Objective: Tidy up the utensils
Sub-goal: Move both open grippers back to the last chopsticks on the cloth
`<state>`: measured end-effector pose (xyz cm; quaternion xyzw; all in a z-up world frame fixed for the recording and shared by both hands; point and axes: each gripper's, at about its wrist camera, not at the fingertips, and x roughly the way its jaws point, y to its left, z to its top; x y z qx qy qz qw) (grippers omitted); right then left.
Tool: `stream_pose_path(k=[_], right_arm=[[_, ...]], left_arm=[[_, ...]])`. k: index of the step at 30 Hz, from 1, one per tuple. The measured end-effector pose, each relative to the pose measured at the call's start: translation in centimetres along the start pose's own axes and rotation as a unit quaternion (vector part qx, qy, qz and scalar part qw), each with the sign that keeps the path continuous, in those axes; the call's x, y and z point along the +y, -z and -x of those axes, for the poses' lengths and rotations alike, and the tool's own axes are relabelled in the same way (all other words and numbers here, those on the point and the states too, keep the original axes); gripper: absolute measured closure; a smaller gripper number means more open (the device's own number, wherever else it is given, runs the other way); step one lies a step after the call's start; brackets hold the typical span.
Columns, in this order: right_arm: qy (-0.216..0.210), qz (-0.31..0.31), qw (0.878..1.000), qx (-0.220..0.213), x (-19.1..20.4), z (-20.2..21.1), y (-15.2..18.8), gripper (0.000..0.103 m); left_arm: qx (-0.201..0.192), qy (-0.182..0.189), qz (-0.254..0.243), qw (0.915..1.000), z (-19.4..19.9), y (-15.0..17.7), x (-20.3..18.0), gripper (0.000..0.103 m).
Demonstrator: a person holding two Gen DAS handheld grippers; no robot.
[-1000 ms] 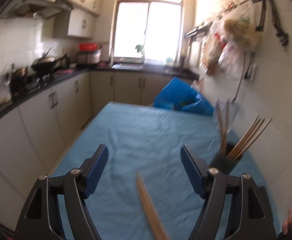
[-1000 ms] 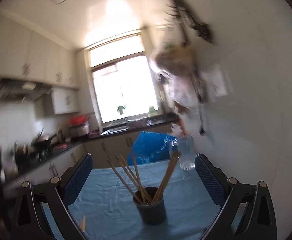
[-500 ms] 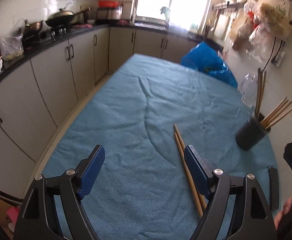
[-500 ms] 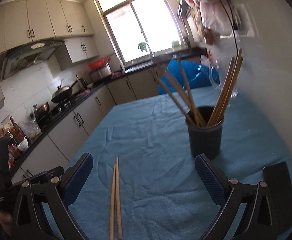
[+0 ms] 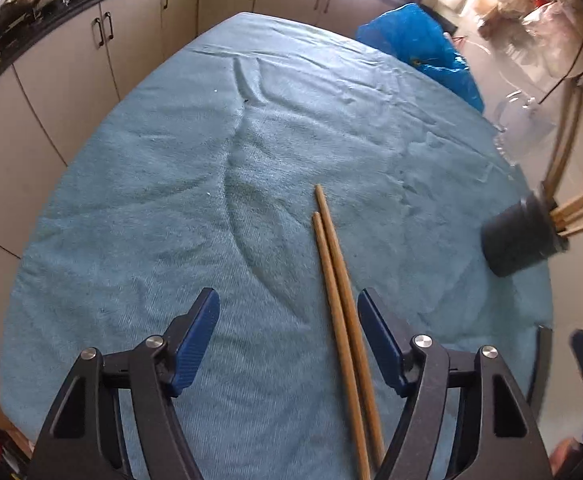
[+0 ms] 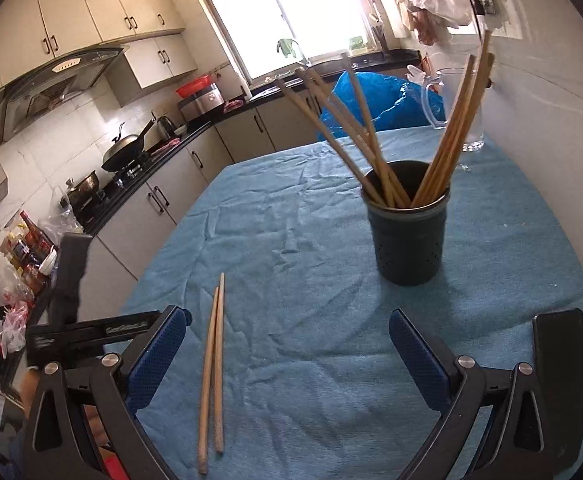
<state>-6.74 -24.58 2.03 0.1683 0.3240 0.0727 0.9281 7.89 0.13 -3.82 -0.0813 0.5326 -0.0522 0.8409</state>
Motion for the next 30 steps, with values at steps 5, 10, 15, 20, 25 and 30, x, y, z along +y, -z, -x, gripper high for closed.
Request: stream_pose_path(k=[5, 10, 15, 20, 25, 30], right_arm=[[-0.001, 0.004, 1.000, 0.003, -0.5, 0.3, -0.3, 0.000], [-0.007, 0.006, 1.000, 0.008, -0.6, -0.1, -0.3, 0.000], [-0.003, 0.021, 1.000, 0.022, 0.0, -0.8, -0.2, 0.001], [0.008, 0.034, 0.999, 0.031, 0.7, -1.4, -0.1, 0.002], [0.010, 0.071, 0.996, 0.058, 2.1, -2.6, -0.6, 0.004], [-0.035, 0.091, 0.987, 0.127, 5.0, -5.8, -2.6, 0.005]], left_arm=[[0.016, -0.025, 0.005, 0.9995, -1.6, -0.3, 0.1, 0.035], [0.018, -0.032, -0.002, 0.9993, -2.3, -0.6, -0.5, 0.038], [0.009, -0.047, -0.020, 0.9987, -3.0, -0.8, -1.2, 0.040], [-0.007, -0.083, -0.031, 0.9960, -3.1, -0.9, -1.1, 0.046], [-0.012, -0.100, -0.008, 0.9948, -2.7, -1.2, 2.0, 0.050], [-0.016, -0.100, 0.010, 0.9948, -2.0, -1.0, 4.4, 0.050]])
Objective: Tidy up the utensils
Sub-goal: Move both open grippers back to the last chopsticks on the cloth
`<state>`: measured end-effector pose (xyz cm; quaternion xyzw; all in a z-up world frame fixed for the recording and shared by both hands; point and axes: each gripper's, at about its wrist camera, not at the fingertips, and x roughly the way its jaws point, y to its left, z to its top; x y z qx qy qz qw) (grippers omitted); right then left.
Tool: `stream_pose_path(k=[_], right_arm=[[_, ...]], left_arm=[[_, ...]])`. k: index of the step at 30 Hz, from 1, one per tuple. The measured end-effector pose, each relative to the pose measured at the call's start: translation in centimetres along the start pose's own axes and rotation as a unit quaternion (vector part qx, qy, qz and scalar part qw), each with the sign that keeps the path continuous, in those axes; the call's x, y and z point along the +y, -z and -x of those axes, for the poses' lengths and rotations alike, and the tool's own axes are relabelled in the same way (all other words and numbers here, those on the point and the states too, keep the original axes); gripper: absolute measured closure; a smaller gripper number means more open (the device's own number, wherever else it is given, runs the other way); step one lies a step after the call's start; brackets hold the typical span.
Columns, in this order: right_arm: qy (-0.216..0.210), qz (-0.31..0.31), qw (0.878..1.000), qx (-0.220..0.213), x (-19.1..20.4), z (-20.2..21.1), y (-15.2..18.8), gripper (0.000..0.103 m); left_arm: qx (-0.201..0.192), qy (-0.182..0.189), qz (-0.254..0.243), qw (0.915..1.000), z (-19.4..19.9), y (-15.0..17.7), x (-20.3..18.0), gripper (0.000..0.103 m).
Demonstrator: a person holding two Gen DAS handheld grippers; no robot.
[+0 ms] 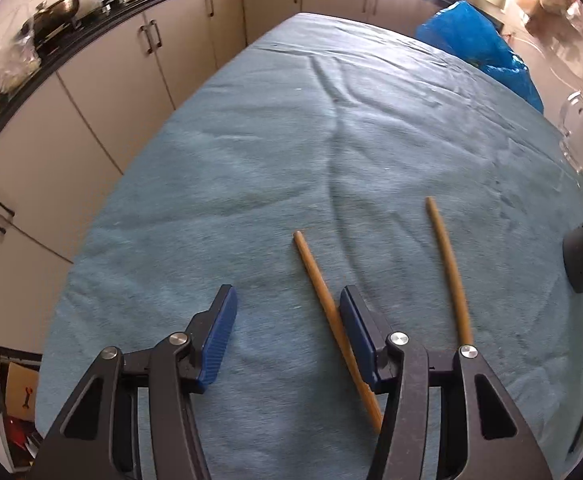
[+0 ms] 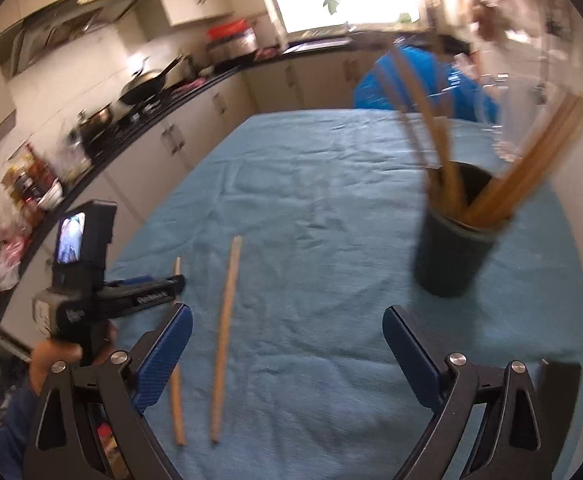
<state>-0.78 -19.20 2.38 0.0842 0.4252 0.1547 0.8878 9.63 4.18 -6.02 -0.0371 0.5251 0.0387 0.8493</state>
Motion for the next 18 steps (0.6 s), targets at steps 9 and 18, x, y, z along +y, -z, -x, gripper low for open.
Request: stream_pose_path(k=[9, 18], right_arm=[[-0.038, -0.033, 0.986, 0.161, 1.5, -11.8, -5.3, 0.042], [-0.003, 0.012, 0.980, 0.199, 4.5, -17.3, -6.3, 0.062]], left_arm=[[-0.011, 0.002, -0.005, 0.9999, 0.5, 1.2, 0.7, 0.049], [-0.017, 0.006, -0.009, 0.9998, 0.8, 2.0, 0.6, 0.041]])
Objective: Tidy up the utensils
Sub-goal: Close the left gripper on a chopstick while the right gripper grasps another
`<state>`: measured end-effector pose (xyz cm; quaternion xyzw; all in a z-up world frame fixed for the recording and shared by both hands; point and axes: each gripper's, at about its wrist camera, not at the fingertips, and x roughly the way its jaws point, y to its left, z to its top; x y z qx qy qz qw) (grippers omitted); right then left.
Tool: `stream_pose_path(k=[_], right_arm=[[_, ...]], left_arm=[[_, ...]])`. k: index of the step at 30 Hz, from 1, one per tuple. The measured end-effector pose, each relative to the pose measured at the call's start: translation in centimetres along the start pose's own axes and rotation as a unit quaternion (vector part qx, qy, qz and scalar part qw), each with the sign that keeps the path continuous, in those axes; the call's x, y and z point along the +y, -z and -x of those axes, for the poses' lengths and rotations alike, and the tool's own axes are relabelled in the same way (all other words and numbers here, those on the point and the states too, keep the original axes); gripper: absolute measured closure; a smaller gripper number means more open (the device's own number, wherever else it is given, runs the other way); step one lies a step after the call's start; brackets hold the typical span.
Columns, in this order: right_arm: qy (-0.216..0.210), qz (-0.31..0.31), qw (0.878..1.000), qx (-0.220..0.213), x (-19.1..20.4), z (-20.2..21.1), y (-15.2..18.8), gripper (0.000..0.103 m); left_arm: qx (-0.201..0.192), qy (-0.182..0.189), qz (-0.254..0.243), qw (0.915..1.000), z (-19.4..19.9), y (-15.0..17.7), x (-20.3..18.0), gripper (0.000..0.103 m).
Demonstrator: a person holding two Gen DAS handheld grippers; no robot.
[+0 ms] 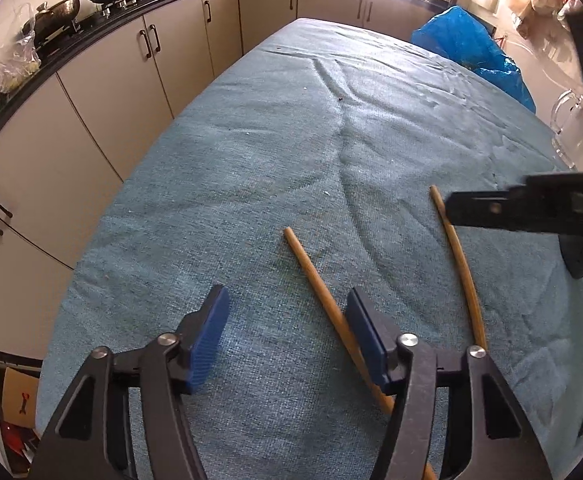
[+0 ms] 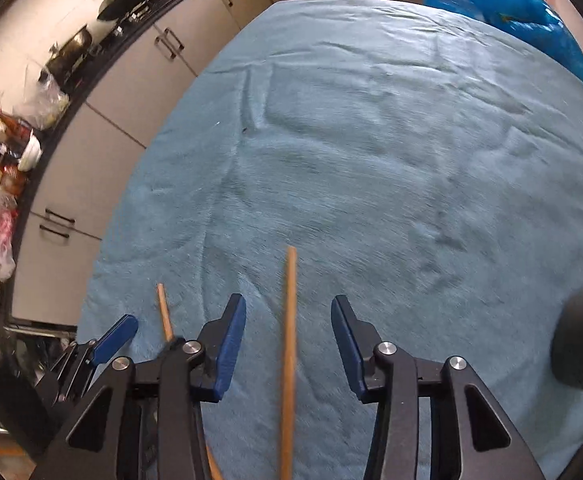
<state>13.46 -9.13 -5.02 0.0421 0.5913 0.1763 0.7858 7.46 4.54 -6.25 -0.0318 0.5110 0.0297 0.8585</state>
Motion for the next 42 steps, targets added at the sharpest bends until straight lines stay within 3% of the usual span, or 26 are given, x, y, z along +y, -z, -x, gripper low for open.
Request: stream_pose_path(k=[4, 7, 8, 15, 18, 20, 21, 25, 31, 40, 42], right_arm=[[0.021, 0.009, 1.000, 0.014, 0.7, -1.1, -0.7, 0.070], [0.034, 0.016, 0.999, 0.012, 0.8, -1.5, -0.8, 0.086], [0.033, 0.019, 0.999, 0.013, 0.8, -1.5, -0.8, 0.096], [0.014, -0.007, 1.000, -0.020, -1.3, 0.6, 0.7, 0.097], [0.015, -0.012, 0.999, -0.049, -2.1, 2.6, 1.7, 0.097], [0.018, -0.014, 0.997, -0.073, -2.5, 4.2, 2.4, 0.096], [0.016, -0.017, 0.996, -0.085, -2.6, 5.0, 2.7, 0.096], [0.004, -0.017, 0.992, -0.128, -2.9, 8.2, 4.1, 0.096], [-0.008, -0.017, 0.979, -0.201, -3.1, 13.1, 6.5, 0.097], [0.020, 0.011, 0.935, -0.353, -1.5, 20.6, 10.5, 0.097], [0.027, 0.020, 0.930, -0.366, -0.8, 21.3, 11.3, 0.097]], left_arm=[[-0.003, -0.008, -0.002, 1.0000, 0.0, 0.3, -0.4, 0.037], [-0.002, -0.009, 0.000, 1.0000, 0.0, 0.2, -0.3, 0.035], [0.000, -0.009, 0.002, 1.0000, -0.1, 0.1, -0.3, 0.034], [0.000, -0.017, -0.005, 0.9998, -1.0, -1.4, -1.3, 0.030], [-0.002, -0.012, -0.010, 0.9999, -1.2, -2.1, -1.5, 0.048], [-0.005, -0.014, -0.015, 0.9998, -1.2, -2.6, -2.2, 0.083], [-0.004, -0.015, -0.016, 0.9997, -1.2, -2.8, -2.4, 0.090], [0.001, 0.025, -0.001, 0.9997, -1.1, -3.4, -2.5, 0.095], [-0.075, 0.081, 0.010, 0.9938, 4.3, -3.8, -2.4, 0.097], [-0.204, 0.088, -0.024, 0.9747, 13.1, -3.6, -3.8, 0.097], [-0.207, 0.083, -0.034, 0.9741, 13.9, -3.5, -4.3, 0.097]])
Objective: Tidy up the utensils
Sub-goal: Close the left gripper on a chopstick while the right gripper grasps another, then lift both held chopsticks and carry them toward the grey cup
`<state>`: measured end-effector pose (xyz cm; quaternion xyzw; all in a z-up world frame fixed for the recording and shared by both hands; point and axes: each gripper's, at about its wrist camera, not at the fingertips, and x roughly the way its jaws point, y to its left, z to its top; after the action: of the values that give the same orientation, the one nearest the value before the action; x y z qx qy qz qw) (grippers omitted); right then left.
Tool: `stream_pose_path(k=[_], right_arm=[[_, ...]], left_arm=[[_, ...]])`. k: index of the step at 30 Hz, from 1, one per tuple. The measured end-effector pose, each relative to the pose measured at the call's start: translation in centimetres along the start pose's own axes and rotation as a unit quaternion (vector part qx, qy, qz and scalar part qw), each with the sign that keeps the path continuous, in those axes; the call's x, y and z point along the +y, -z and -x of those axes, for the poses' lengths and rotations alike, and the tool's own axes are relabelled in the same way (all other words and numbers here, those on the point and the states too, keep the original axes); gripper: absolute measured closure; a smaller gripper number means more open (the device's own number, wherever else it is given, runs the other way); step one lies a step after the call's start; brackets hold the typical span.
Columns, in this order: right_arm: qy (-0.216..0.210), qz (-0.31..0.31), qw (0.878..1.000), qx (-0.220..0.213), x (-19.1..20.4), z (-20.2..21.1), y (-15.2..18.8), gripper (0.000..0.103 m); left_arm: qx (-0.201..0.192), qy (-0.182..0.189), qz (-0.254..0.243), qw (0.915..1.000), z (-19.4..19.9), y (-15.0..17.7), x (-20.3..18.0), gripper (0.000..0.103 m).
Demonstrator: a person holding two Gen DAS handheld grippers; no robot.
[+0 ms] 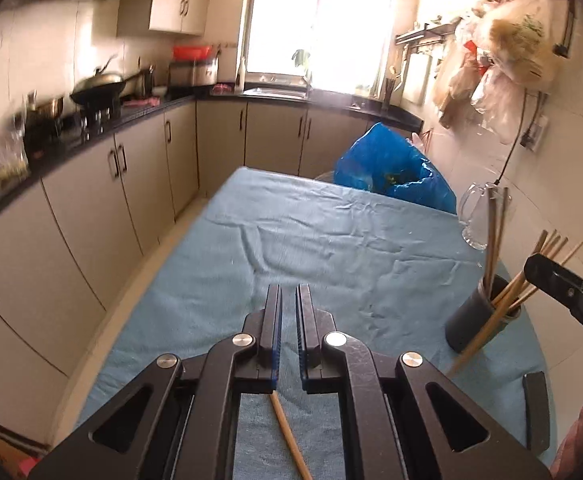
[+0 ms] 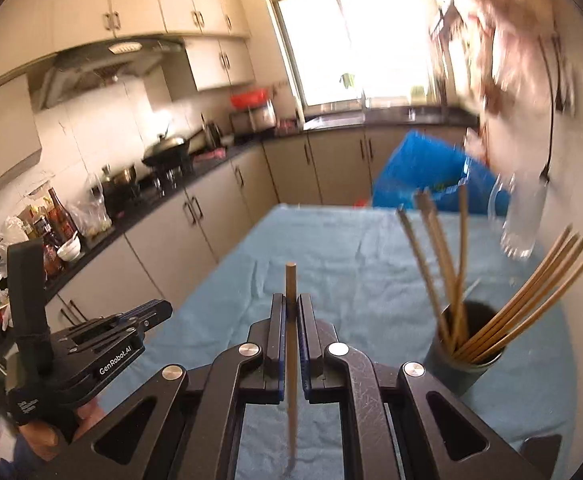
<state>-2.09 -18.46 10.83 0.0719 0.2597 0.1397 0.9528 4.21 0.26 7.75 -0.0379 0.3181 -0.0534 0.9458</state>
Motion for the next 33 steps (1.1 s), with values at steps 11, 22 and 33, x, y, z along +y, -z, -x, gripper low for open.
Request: stream_pose_path(k=[11, 22, 33], right_arm=[[-0.005, -0.010, 1.000, -0.014, -0.4, 1.4, 0.0, 0.097], [-0.008, -0.011, 1.000, -0.018, -1.0, 1.9, 0.1, 0.097], [0.000, -0.017, 0.999, -0.033, -1.0, 2.8, 0.3, 0.097]], left_arm=[[0.239, 0.007, 0.101, 0.9658, -9.4, 3.1, 4.0, 0.069], [0.282, -0.053, 0.055, 0.9564, -15.0, 5.6, 2.5, 0.085], [0.143, 0.032, 0.049, 0.9880, -7.4, 2.1, 1.4, 0.098]])
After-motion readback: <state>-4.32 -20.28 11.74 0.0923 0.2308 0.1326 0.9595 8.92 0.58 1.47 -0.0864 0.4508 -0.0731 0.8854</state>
